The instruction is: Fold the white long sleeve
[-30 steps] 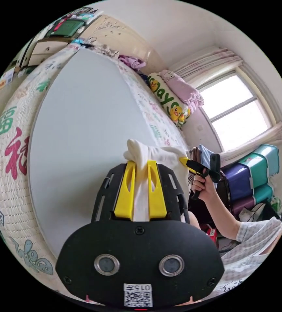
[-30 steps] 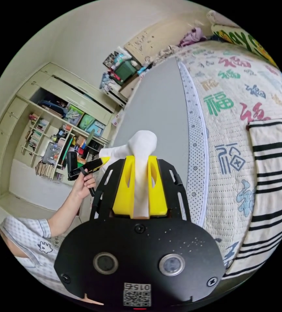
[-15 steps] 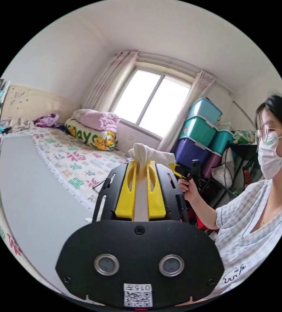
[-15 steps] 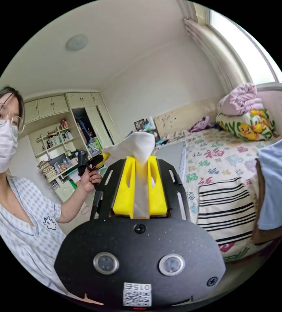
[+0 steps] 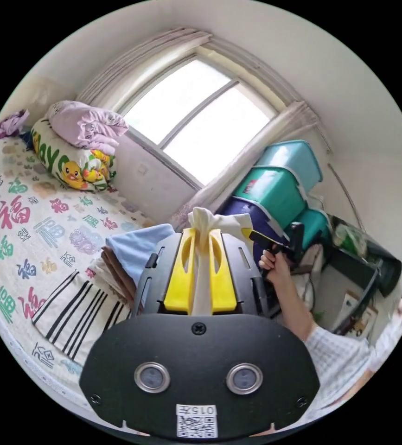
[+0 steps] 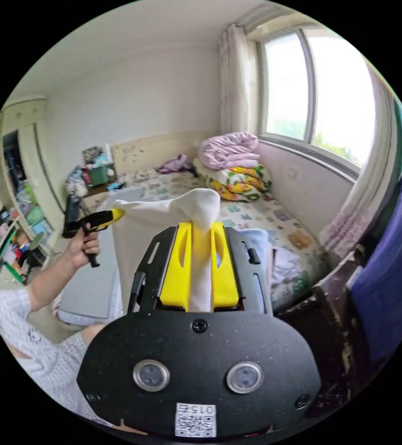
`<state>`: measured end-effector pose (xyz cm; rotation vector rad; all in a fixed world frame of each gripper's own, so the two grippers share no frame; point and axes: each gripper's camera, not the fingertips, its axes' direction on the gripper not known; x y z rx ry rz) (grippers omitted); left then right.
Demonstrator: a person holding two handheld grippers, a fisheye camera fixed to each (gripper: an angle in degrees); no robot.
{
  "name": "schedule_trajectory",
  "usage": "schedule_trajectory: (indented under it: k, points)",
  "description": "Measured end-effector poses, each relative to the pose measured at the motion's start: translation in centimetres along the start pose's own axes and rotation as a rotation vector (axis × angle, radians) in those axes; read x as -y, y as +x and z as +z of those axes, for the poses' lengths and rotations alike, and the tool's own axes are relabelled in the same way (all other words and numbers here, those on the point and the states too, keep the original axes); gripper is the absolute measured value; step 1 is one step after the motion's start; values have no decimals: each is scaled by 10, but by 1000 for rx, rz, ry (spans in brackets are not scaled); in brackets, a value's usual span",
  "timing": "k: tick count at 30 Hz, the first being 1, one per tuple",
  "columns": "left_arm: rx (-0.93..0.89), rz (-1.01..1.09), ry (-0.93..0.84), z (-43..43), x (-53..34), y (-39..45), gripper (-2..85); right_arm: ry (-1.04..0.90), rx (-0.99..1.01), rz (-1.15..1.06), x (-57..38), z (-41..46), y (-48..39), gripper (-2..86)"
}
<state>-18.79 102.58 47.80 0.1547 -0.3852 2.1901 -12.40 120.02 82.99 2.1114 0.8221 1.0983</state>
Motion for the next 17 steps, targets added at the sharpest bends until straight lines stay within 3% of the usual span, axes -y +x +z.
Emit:
schedule_trajectory:
  k: [2,4,7,9,14,17]
  points:
    - [98,-148,-14,26,0,-18,79,-158,-221,110,24,45,23,81]
    - [47,-125,-6,25,-20,-18,83,-137,-279,56,15,60,11,78]
    - [204,31,-120,4,-73,-18,83,-42,-135,-163,-51,81,-34,65]
    - [347,4,-186,-12,-111,-35,80,-48,-33,-189,-104,104,-57,60]
    - [369,-458,-357,-16,-192,-105,81,-266,380,-18,-232,214,-105,62]
    - [430,-475,-348,-4,-197,-100,79,-360,438,-41,-263,263,-151,85]
